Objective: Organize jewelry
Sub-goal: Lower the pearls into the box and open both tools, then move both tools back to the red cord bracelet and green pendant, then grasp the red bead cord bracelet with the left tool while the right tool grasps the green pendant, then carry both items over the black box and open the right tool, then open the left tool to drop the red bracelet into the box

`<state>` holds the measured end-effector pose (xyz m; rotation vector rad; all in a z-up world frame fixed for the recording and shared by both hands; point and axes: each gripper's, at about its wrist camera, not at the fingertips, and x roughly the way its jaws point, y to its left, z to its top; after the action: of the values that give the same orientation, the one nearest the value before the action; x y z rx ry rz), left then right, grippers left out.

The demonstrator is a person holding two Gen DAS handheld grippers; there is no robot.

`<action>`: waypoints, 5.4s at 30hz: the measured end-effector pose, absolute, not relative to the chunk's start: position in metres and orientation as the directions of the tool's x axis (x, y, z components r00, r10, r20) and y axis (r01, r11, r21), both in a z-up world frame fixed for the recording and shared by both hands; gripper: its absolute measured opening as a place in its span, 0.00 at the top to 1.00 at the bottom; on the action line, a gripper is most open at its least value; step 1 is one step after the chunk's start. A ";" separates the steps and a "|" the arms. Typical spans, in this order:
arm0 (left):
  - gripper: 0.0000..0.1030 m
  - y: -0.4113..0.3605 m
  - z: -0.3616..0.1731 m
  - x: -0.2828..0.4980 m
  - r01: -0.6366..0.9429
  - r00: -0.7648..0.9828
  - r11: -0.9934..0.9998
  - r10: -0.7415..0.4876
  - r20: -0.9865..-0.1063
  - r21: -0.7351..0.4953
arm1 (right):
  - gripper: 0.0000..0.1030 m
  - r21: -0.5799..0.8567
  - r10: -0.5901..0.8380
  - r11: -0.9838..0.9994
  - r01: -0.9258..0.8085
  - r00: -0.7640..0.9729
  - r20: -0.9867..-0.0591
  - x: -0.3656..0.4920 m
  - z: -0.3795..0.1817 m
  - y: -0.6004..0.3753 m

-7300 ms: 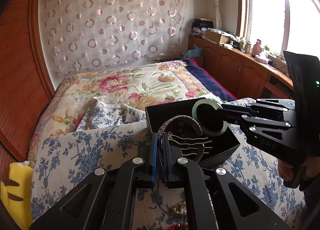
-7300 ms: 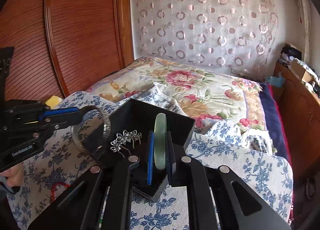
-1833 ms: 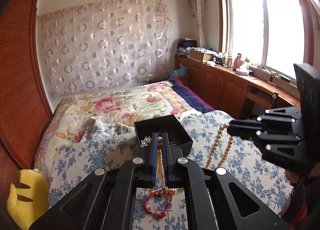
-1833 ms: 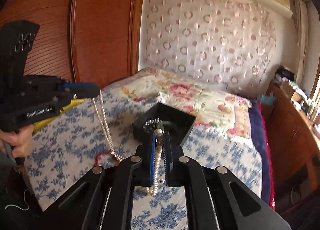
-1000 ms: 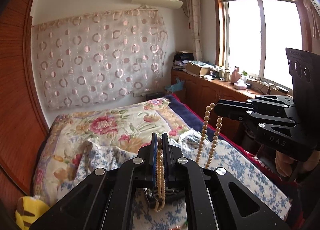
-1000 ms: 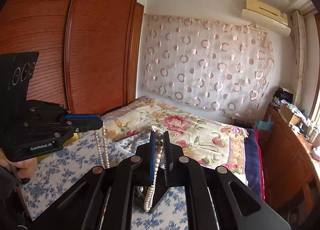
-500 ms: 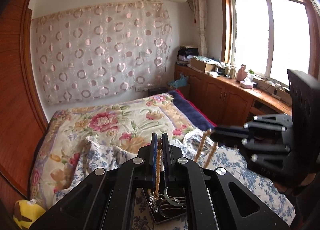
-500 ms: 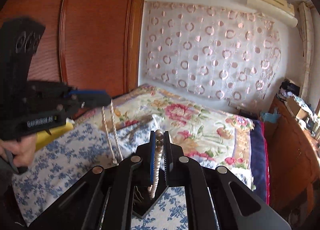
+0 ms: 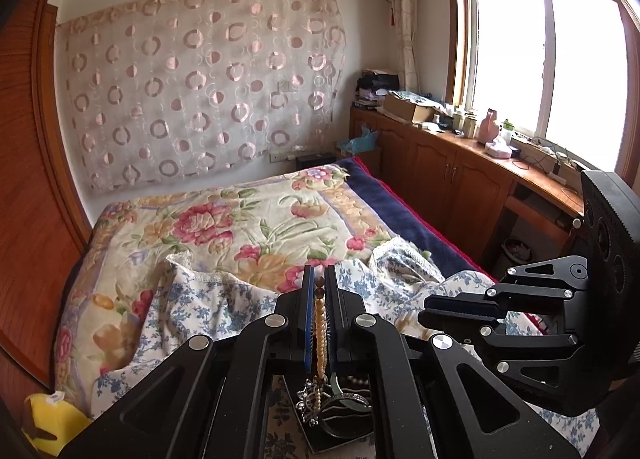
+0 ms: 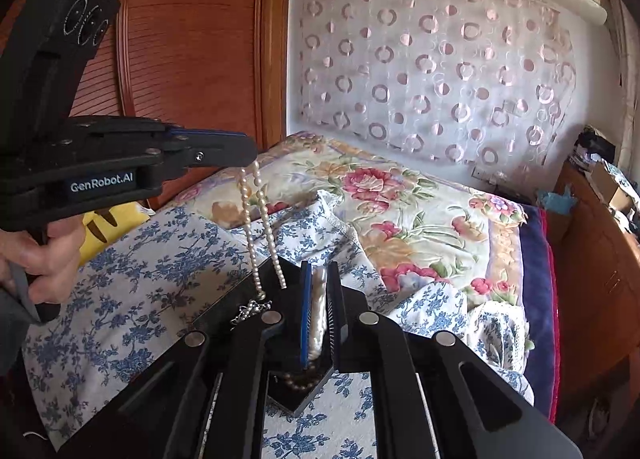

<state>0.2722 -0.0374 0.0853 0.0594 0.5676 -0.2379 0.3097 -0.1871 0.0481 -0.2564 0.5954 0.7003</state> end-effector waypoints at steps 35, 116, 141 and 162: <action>0.70 0.010 -0.068 0.157 0.256 0.631 0.965 -0.213 -0.746 -0.059 | 0.80 0.118 0.518 0.726 -0.677 0.426 -0.742 0.212 -0.077 -0.188; 0.98 -0.011 0.007 0.183 0.282 0.754 0.959 -0.242 -0.611 -0.033 | 0.96 -0.050 0.504 0.733 -0.679 0.590 -0.631 0.272 0.005 -0.182; 0.98 -0.033 0.017 0.260 0.278 0.767 0.961 -0.230 -0.598 -0.013 | 0.94 -0.016 0.496 0.750 -0.661 0.578 -0.648 0.281 -0.013 -0.185; 0.88 -0.029 0.002 0.227 0.300 0.748 0.954 -0.247 -0.616 -0.019 | 0.78 0.069 0.530 0.729 -0.681 0.497 -0.687 0.222 -0.036 -0.197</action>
<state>0.2274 -0.0286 0.0023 0.0829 0.6613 -0.2996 0.2219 -0.1965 -0.0359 -0.2226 0.7485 0.7404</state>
